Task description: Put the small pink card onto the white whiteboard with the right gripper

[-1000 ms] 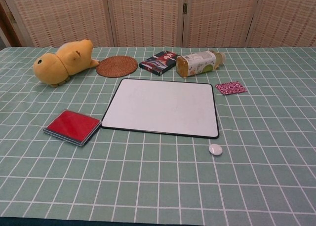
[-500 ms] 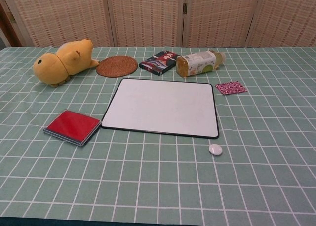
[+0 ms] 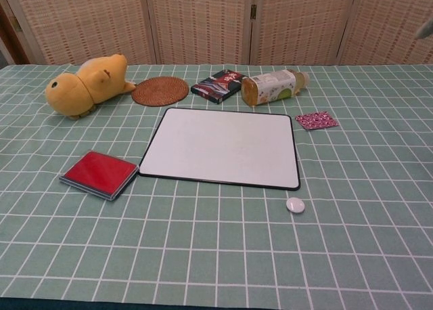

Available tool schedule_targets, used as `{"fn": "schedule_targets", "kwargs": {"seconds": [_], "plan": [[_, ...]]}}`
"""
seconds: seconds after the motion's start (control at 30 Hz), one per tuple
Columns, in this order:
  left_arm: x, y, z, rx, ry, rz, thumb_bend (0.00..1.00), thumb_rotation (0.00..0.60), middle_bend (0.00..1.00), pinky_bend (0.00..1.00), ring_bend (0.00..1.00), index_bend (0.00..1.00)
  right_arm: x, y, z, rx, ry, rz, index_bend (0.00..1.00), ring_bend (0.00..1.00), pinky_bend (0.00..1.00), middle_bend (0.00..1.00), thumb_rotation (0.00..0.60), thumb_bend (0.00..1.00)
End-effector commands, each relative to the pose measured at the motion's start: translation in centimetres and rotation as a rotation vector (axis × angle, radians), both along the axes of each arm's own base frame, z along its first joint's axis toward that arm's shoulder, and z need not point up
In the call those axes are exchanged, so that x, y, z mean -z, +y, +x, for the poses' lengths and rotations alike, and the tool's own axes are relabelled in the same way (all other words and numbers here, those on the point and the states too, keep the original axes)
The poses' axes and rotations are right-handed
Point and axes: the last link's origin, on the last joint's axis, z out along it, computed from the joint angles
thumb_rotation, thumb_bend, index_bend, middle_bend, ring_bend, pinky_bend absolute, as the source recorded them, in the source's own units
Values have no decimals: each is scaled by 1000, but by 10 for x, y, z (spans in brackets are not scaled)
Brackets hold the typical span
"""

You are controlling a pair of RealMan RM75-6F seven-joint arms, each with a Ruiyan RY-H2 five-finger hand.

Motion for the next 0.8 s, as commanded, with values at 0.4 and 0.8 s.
{"fn": "schedule_targets", "kwargs": {"seconds": [0.4,0.8], "plan": [[-4,-3,-1,-5,1,13,262,600,0,0,0,0,53,-92,30,17,86,150,238,942,961,918,600,205],[-6,-4,-1,-9,5,21,262,600,0,0,0,0,91,-134,36,61,201,230,240,952,968,921,600,206]]}}
